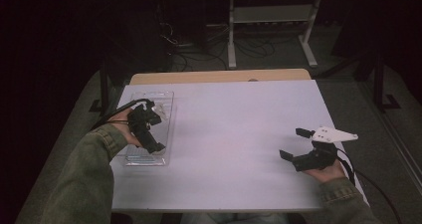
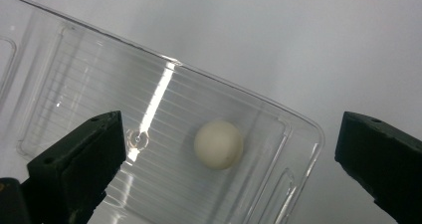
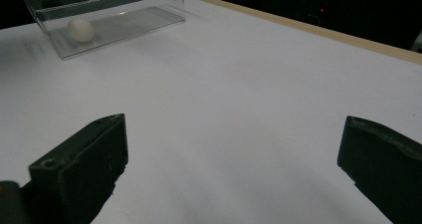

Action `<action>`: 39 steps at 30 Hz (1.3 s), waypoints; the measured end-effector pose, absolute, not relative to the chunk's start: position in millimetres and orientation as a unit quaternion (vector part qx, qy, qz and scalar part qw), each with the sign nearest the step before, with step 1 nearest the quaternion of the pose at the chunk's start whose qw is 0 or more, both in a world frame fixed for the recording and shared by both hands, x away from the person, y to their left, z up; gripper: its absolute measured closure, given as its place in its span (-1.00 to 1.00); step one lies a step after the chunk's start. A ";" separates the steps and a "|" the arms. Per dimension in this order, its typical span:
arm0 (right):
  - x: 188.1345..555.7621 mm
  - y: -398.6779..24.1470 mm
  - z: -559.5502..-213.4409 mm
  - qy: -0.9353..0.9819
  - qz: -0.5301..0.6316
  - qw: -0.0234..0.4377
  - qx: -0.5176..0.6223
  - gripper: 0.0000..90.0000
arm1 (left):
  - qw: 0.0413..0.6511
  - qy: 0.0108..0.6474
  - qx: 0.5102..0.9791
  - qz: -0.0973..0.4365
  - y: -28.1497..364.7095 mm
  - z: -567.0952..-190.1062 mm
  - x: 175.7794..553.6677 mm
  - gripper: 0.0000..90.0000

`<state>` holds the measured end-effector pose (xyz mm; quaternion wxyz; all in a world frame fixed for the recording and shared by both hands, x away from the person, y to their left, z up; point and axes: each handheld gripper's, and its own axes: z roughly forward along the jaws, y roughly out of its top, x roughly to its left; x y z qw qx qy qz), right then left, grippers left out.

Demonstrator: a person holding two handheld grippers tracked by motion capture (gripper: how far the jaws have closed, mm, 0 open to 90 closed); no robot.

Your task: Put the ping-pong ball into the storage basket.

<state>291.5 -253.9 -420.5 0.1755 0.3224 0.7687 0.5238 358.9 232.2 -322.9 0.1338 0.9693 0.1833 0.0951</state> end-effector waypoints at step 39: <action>291.0 -254.0 -420.5 0.767 0.525 0.179 0.324 -1.00 | 0.291 0.213 0.927 0.103 267.8 -340.0 324.9 -1.00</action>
